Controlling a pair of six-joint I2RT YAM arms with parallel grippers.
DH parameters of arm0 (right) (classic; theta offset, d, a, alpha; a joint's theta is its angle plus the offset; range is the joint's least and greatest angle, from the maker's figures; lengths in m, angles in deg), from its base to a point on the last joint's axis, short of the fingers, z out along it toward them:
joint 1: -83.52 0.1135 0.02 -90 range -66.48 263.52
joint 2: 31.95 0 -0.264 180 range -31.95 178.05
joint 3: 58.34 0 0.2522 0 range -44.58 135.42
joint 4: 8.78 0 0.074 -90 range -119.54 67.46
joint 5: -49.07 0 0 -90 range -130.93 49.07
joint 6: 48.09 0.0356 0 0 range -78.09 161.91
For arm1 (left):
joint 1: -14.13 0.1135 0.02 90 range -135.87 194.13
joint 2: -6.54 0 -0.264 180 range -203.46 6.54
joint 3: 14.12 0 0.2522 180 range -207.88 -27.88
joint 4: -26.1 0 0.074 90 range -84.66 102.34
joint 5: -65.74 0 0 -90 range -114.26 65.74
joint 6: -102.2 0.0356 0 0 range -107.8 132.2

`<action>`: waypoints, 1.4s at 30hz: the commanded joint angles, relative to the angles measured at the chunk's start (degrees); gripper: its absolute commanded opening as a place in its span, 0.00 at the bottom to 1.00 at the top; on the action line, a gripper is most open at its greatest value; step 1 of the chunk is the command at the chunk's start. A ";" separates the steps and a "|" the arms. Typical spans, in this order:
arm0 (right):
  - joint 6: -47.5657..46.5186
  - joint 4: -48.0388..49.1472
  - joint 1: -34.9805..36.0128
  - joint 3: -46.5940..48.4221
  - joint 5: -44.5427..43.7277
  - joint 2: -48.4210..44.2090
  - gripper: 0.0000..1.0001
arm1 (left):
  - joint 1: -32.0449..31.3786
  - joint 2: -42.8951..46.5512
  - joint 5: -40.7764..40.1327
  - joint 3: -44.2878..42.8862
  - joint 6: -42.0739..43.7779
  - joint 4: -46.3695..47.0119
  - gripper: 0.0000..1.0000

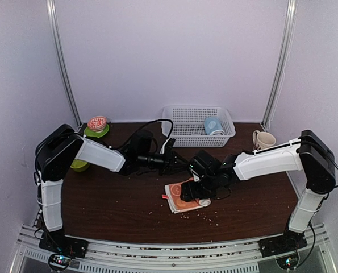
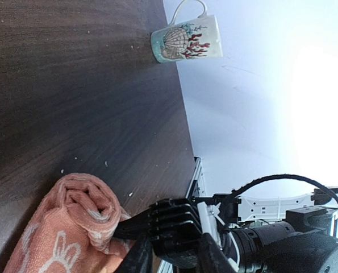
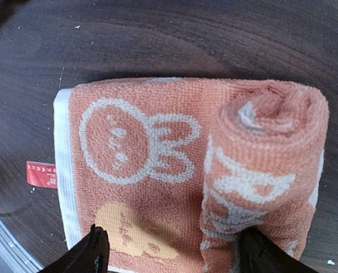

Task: Roll the towels
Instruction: Roll the towel at the center of the board.

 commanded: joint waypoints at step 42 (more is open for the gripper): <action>-3.38 2.50 0.45 -3.19 0.48 0.59 0.81 | -1.33 4.59 -5.25 -2.78 20.70 -20.68 0.38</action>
